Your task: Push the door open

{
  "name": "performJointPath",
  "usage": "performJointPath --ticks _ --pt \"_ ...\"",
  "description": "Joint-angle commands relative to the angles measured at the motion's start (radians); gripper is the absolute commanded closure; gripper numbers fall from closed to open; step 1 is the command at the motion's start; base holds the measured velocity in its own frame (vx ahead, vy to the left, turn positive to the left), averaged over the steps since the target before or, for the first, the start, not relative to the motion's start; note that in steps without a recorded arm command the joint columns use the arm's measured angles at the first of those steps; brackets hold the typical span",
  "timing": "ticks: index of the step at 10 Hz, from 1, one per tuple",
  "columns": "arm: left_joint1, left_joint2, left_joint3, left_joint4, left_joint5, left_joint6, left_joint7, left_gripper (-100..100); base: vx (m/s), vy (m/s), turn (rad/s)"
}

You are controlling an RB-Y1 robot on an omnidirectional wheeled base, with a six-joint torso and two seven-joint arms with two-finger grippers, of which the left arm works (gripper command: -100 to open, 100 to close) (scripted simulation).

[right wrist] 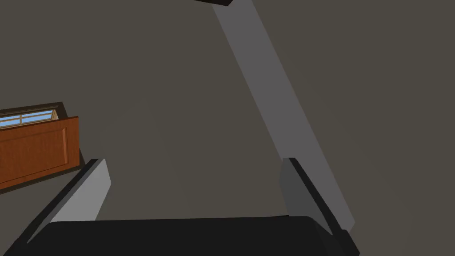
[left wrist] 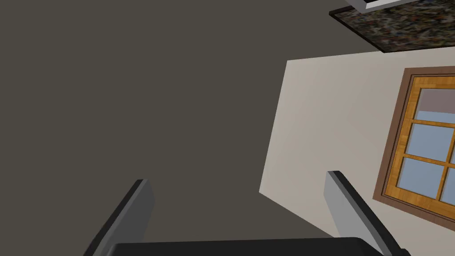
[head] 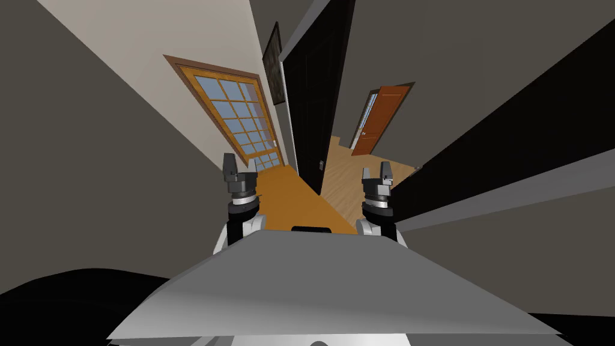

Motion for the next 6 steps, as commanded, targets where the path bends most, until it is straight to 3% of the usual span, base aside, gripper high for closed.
performJointPath --ticks 1,6 --pt "-0.014 0.005 -0.005 0.034 0.001 -0.004 0.003 -100 0.052 -0.008 -0.054" --pt "-0.058 0.016 -0.022 0.141 0.006 -0.015 0.011 -100 0.059 0.023 -0.074"
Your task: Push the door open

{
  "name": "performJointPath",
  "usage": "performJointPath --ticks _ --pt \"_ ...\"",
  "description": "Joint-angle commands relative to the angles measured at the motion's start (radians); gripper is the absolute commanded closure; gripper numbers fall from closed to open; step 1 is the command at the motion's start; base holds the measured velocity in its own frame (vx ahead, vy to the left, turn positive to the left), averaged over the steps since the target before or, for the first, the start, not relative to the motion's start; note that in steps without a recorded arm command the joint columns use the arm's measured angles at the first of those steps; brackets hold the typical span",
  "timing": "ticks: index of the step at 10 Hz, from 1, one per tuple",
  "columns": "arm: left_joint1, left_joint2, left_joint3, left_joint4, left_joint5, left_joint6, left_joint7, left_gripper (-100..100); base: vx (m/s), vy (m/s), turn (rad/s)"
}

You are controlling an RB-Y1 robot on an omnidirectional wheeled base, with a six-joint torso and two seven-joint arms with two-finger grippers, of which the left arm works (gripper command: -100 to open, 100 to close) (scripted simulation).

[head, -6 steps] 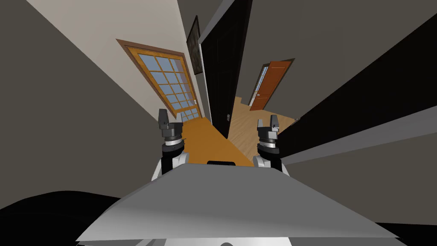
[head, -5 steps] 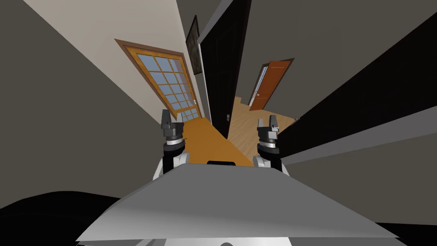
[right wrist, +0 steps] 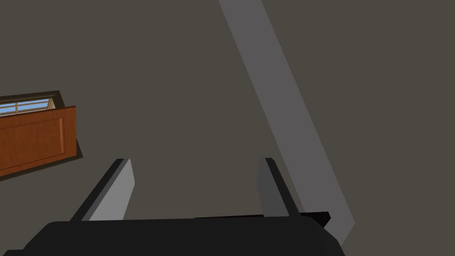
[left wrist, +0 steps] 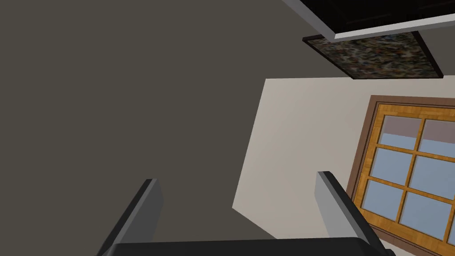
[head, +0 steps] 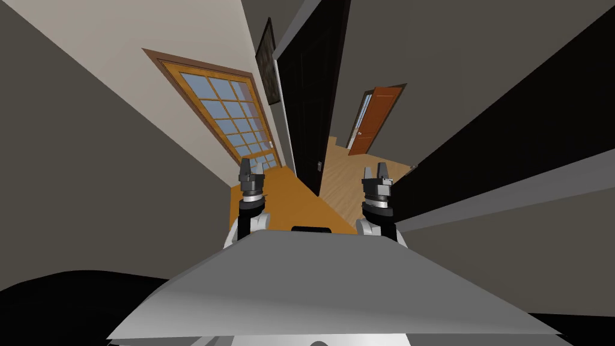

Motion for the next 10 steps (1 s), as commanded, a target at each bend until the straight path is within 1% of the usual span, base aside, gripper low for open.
performJointPath --ticks 1,5,8,9,10 --pt "-0.013 0.002 -0.011 0.039 0.000 -0.005 0.003 -100 0.069 0.023 -0.088" --pt "-0.066 0.013 -0.031 0.163 0.006 -0.019 0.013 -100 0.083 0.030 -0.100" --pt "-0.114 0.020 -0.049 0.268 0.011 -0.032 0.022 -100 0.091 0.039 -0.126" --pt "-0.114 0.020 -0.049 0.285 0.011 -0.032 0.022 -100 0.068 0.028 -0.030" --pt "-0.131 0.022 -0.056 0.324 0.012 -0.036 0.025 -100 0.052 0.023 -0.057"
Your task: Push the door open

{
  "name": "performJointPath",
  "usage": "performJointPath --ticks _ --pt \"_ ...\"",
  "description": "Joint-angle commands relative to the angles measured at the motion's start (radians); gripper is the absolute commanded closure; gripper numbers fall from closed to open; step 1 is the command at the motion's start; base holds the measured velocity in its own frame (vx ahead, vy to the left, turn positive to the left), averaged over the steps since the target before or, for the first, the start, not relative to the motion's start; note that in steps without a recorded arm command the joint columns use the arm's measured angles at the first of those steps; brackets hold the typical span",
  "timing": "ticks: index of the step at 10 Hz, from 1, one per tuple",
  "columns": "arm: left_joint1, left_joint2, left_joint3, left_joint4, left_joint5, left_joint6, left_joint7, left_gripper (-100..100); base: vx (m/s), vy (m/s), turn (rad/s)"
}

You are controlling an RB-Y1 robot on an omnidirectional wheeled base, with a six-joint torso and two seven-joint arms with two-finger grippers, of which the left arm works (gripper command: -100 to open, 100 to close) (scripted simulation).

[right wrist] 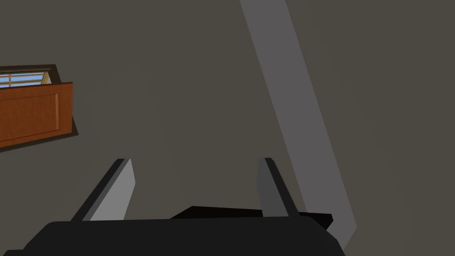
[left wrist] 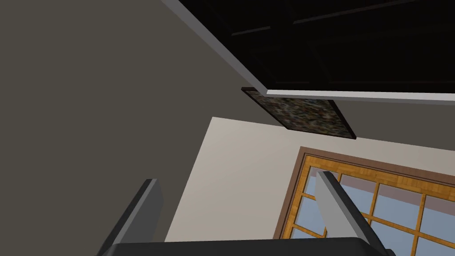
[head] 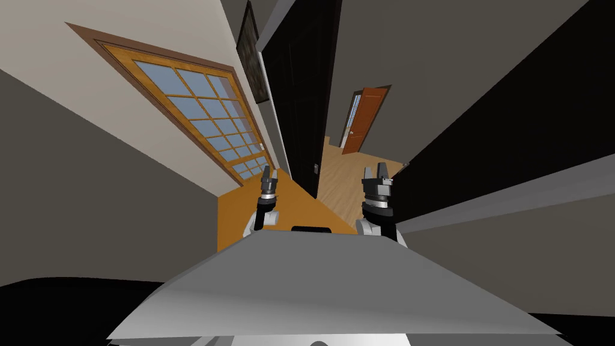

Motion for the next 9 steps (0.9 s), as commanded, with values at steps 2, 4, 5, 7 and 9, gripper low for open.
performJointPath --ticks 2,4,5,7,9 --pt "-0.037 0.005 -0.019 0.086 0.004 -0.010 0.009 -100 0.080 0.039 -0.145" --pt "-0.055 0.007 -0.026 0.142 0.006 -0.014 0.012 -100 0.054 0.036 -0.058" --pt "-0.074 0.009 -0.033 0.170 0.008 -0.019 0.016 -100 0.073 0.038 -0.147" --pt "-0.093 0.010 -0.040 0.227 0.010 -0.024 0.019 -100 0.053 0.034 -0.077" --pt "-0.131 0.013 -0.055 0.309 0.014 -0.035 0.027 -100 0.083 0.047 -0.152"
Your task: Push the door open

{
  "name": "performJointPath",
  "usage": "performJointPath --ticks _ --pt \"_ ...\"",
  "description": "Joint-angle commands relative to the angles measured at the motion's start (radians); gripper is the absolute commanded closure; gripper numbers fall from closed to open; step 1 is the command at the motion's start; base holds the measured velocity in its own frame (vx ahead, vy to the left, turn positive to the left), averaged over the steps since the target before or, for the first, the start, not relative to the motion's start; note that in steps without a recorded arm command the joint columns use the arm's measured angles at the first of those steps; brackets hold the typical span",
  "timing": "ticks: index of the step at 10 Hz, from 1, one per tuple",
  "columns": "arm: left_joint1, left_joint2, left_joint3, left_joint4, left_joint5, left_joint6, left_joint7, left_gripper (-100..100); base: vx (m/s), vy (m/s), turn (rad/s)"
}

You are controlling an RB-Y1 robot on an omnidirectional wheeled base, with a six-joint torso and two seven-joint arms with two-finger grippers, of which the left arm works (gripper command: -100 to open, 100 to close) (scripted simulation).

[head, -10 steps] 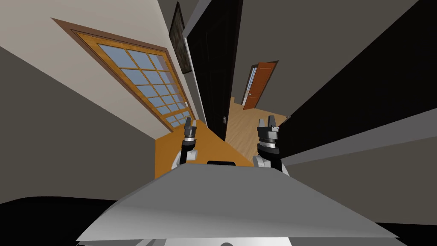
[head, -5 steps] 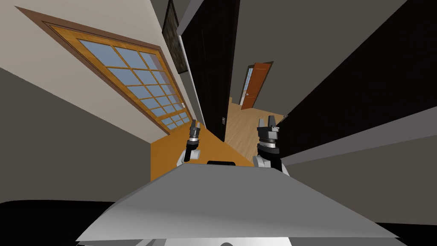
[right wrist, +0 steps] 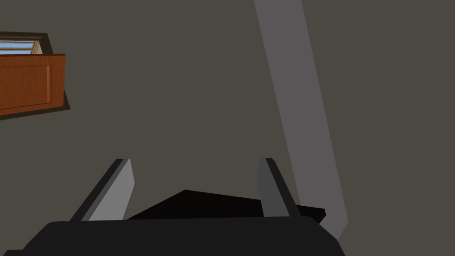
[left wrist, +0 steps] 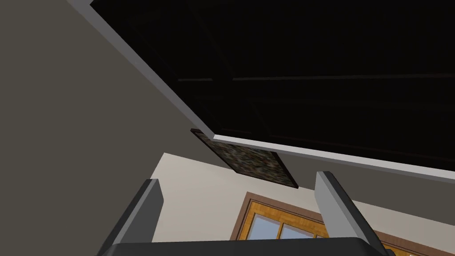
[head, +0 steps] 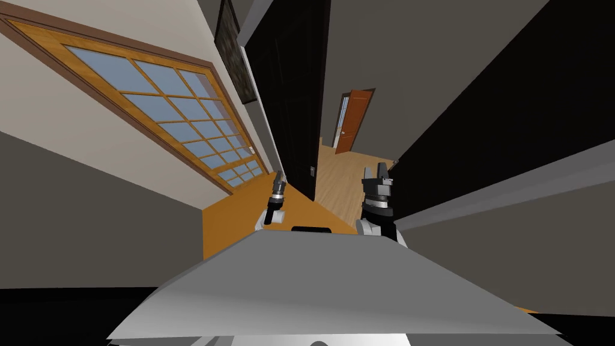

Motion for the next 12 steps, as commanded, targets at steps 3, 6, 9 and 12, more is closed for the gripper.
performJointPath --ticks 3,6,9,12 --pt "-0.029 -0.001 -0.014 0.086 0.002 -0.005 0.005 -100 0.044 0.035 -0.059" --pt "-0.068 0.001 -0.029 0.169 0.006 -0.015 0.013 -100 0.041 0.031 -0.081" --pt "-0.087 0.001 -0.036 0.228 0.008 -0.020 0.016 -100 0.042 0.027 -0.066" --pt "-0.126 0.001 -0.051 0.322 0.012 -0.031 0.024 -100 0.057 0.045 -0.098"
